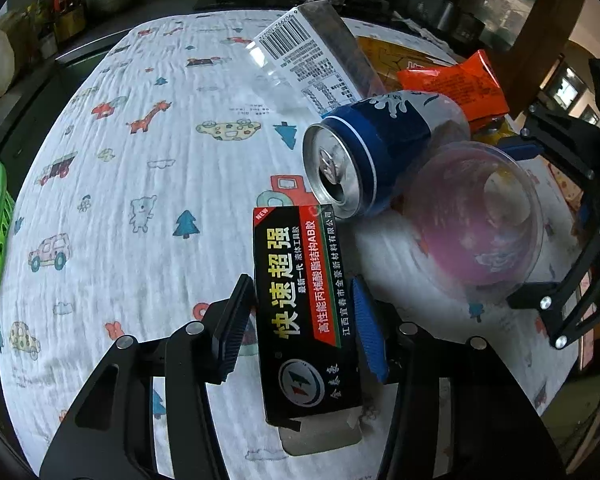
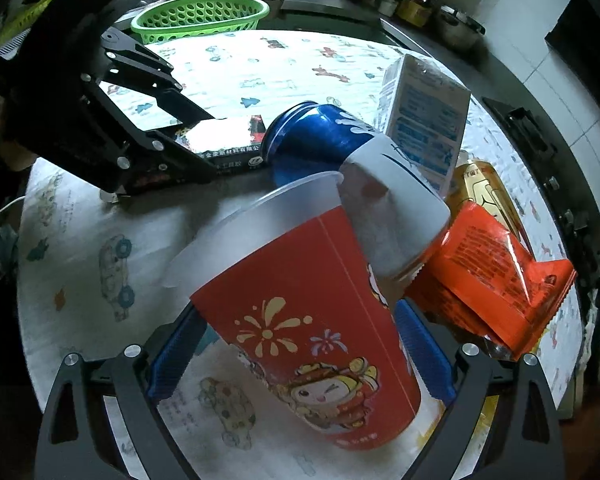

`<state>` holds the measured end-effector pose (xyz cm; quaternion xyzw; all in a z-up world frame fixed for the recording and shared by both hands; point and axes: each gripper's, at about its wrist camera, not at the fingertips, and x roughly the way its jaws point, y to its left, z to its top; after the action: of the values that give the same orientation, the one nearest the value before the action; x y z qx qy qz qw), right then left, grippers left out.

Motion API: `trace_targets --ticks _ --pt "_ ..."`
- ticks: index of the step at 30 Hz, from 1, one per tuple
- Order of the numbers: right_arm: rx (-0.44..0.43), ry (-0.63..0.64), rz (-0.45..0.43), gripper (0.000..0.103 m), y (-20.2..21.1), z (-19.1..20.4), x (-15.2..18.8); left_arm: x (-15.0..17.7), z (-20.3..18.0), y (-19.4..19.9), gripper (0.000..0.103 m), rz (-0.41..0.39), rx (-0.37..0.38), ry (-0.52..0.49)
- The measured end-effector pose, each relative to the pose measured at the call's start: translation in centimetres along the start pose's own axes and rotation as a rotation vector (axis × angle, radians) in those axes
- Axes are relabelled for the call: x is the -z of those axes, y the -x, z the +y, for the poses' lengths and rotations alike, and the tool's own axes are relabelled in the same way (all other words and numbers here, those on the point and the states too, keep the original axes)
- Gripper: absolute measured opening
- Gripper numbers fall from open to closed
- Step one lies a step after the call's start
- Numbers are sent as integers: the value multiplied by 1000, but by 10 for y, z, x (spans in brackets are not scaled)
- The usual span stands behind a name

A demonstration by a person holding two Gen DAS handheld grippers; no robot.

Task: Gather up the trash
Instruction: 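Grasp the black glue box with the left gripper while the right gripper grasps the red paper cup, then carry the glue box and red cup to the green basket and release both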

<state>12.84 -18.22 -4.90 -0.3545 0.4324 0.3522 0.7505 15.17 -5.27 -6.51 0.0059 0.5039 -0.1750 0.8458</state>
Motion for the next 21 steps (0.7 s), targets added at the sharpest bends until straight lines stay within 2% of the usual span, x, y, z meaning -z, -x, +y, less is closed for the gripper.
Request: trace_targets --ticks 2,9,21 --pt "12 -8 -7 89 0 2 0 0 0 0 49 -4 1 -2" --pt "-30 -92 -55 74 10 4 -3 3 6 4 45 -20 7 3" --pt "-79 -263 -149 70 16 22 -16 13 34 45 45 -104 -4 27"
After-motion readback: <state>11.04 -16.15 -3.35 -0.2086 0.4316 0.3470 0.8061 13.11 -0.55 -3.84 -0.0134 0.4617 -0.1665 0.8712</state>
